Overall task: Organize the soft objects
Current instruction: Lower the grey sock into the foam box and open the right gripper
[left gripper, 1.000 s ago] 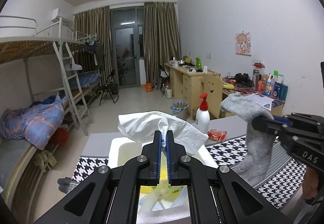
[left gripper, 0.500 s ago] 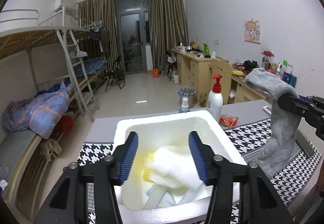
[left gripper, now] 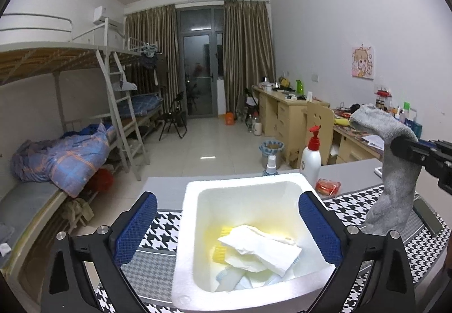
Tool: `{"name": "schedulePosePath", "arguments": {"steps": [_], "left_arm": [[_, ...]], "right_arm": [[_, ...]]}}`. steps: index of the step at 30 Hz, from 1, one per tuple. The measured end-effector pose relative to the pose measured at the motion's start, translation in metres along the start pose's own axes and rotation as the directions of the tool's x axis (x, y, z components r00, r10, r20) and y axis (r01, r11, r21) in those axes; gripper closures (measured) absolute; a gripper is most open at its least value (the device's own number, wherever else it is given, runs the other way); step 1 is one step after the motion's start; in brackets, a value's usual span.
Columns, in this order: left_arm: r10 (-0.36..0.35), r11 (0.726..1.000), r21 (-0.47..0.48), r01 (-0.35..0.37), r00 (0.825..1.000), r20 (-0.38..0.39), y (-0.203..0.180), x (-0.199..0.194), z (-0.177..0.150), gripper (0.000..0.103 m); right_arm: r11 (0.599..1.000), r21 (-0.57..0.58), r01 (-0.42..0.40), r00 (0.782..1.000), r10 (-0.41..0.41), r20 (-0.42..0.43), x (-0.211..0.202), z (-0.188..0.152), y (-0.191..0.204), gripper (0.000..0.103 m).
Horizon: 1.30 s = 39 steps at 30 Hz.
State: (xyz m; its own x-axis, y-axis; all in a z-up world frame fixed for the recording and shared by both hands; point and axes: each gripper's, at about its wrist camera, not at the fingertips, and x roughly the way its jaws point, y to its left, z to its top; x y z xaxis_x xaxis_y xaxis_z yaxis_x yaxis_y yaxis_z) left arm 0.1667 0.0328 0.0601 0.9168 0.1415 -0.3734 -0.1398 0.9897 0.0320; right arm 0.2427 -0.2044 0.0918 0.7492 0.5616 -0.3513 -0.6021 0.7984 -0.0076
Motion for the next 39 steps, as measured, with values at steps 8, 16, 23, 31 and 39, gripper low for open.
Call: {"name": "schedulePosePath", "arguments": {"steps": [8,16,23,31,39], "left_arm": [[0.006,1.0,-0.02,-0.006,1.0,0.007,0.009,-0.005,-0.004,0.001],[0.027,0.999,-0.038,-0.027,1.0,0.002,0.021,-0.009,-0.01,0.001],[0.051,0.998,-0.047,-0.051,0.999,-0.005,0.031,-0.012,-0.016,0.001],[0.069,0.996,-0.061,-0.069,0.998,-0.009,0.044,-0.015,-0.022,0.001],[0.092,0.992,-0.08,-0.093,0.996,-0.017,0.058,-0.014,-0.028,0.001]], "right_arm": [[0.999,-0.032,-0.015,1.0,0.015,0.021,0.003,0.012,0.013,0.09],[0.998,-0.053,-0.033,0.999,0.035,0.023,0.012,0.018,0.022,0.09],[0.997,-0.03,-0.07,0.997,0.071,0.029,0.019,0.021,0.028,0.09],[0.995,-0.027,-0.096,0.995,0.095,-0.011,0.036,0.018,0.038,0.09],[0.993,-0.032,-0.115,0.992,0.113,-0.059,0.051,0.015,0.049,0.09]]}}
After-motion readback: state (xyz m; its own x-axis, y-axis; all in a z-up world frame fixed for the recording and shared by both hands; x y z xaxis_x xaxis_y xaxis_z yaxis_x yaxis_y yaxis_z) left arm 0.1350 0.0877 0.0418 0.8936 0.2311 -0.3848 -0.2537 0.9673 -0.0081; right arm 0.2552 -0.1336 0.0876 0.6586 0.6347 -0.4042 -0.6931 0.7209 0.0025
